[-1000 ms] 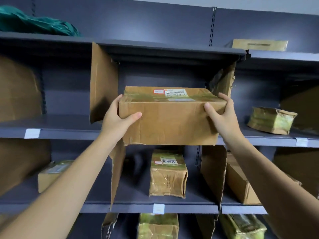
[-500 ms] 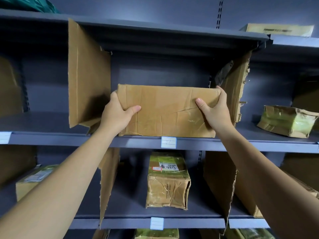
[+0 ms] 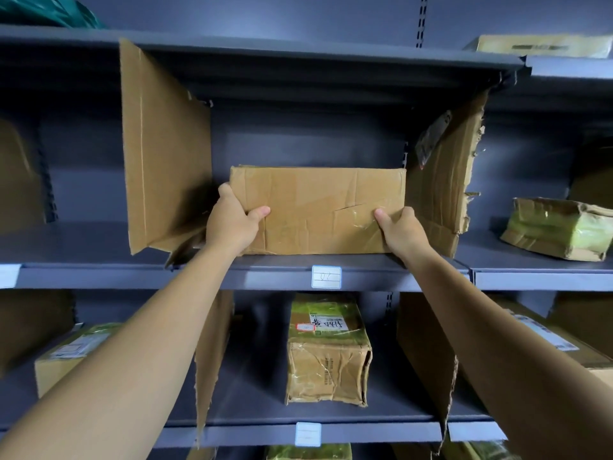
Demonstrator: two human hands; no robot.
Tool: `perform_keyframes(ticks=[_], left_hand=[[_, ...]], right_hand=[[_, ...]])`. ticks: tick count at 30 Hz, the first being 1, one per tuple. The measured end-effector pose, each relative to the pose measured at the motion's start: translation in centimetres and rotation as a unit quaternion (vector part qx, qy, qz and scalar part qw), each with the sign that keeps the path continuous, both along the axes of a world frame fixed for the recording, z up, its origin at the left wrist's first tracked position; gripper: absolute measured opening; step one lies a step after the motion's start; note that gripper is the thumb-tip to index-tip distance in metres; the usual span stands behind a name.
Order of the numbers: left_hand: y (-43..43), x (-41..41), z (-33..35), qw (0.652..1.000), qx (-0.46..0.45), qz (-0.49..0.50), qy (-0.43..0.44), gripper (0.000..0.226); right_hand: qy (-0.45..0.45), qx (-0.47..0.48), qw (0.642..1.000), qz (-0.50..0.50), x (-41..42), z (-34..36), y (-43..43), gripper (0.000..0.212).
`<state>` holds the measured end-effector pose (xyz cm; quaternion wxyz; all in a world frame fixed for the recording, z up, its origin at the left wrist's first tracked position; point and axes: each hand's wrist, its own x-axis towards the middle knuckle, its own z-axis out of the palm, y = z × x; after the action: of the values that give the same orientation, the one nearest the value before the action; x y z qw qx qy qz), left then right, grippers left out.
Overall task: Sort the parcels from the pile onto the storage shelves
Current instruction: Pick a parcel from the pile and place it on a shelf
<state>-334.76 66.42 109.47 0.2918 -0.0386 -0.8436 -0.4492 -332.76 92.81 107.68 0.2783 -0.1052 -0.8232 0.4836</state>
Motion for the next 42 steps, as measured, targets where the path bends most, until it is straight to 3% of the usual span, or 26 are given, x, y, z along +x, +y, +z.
perform_keyframes(ticks=[4, 7, 12, 18, 27, 36, 42], left_hand=[[0.1, 0.8, 0.1, 1.0, 0.024, 0.003, -0.014, 0.076], [0.5, 2.8, -1.1, 0.996, 0.046, 0.036, 0.064, 0.073], [3.1, 5.8, -3.8, 0.988, 0.051, -0.072, 0.125, 0.047], [8.6, 10.2, -6.8, 0.966, 0.097, -0.191, 0.143, 0.035], [21.5, 22.6, -9.8, 0.913, 0.122, -0.389, 0.024, 0.029], [35.5, 48.1, -13.7, 0.819, 0.123, -0.556, -0.074, 0.018], [42.9, 69.9, -17.0, 0.698, 0.145, -0.673, -0.197, 0.019]], right_hand=[[-0.031, 0.026, 0.999, -0.024, 1.1, 0.4, -0.5, 0.068], [-0.014, 0.031, 0.998, -0.045, 2.2, 0.2, -1.7, 0.065], [0.049, 0.052, 0.997, -0.041, 5.8, -1.1, -3.7, 0.055], [0.139, -0.006, 0.99, -0.008, 12.4, -4.1, -4.2, 0.033], [0.146, -0.1, 0.977, -0.117, 29.0, -8.1, 3.9, 0.023], [0.175, -0.118, 0.946, -0.248, 57.3, -10.8, 14.1, 0.018], [0.145, -0.089, 0.913, -0.371, 78.9, -14.5, 20.0, 0.017]])
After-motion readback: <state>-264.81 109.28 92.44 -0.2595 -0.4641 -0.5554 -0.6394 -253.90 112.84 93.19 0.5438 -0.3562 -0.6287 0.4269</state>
